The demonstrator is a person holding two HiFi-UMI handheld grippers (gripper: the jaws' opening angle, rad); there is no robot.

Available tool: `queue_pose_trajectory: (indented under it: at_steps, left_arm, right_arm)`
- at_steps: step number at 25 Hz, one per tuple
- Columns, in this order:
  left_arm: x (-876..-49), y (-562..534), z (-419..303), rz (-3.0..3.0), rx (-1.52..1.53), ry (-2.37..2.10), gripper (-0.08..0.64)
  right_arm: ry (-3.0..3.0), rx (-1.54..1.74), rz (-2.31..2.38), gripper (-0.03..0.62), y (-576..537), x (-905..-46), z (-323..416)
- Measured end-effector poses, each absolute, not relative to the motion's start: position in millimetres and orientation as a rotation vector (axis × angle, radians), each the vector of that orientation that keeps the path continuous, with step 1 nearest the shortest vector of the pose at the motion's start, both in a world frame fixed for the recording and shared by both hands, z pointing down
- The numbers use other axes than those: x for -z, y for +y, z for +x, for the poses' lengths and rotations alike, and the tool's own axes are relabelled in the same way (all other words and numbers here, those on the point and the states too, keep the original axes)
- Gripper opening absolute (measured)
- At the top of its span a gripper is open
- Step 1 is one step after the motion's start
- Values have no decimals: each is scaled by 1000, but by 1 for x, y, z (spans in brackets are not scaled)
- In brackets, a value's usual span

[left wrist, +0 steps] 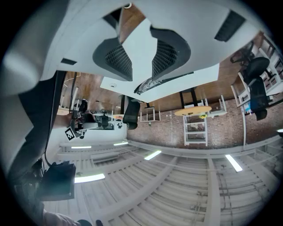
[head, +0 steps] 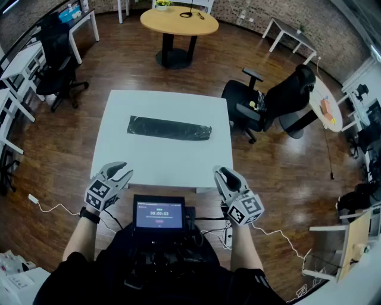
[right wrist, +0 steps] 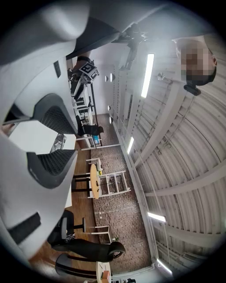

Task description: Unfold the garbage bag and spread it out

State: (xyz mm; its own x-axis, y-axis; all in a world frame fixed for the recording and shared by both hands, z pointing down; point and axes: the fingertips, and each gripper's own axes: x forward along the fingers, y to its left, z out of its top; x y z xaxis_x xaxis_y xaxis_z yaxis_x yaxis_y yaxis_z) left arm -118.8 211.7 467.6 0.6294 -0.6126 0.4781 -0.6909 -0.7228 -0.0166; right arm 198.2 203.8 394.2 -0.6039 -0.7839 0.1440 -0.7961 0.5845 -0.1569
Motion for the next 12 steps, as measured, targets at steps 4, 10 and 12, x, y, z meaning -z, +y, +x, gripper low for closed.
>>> queue_pose_trajectory:
  at_steps: [4, 10, 12]
  left_arm:
    - [-467, 211, -109, 2680, -698, -1084, 140]
    - [-475, 209, -89, 2668, -727, -1070, 140]
    - [-475, 208, -82, 2668, -735, -1070, 140]
  right_arm:
    - [-2753, -332, 1376, 123, 202, -395, 207]
    - [-2758, -342, 1349, 123, 201, -402, 222]
    - [-2759, -347, 1342, 123, 202, -404, 231]
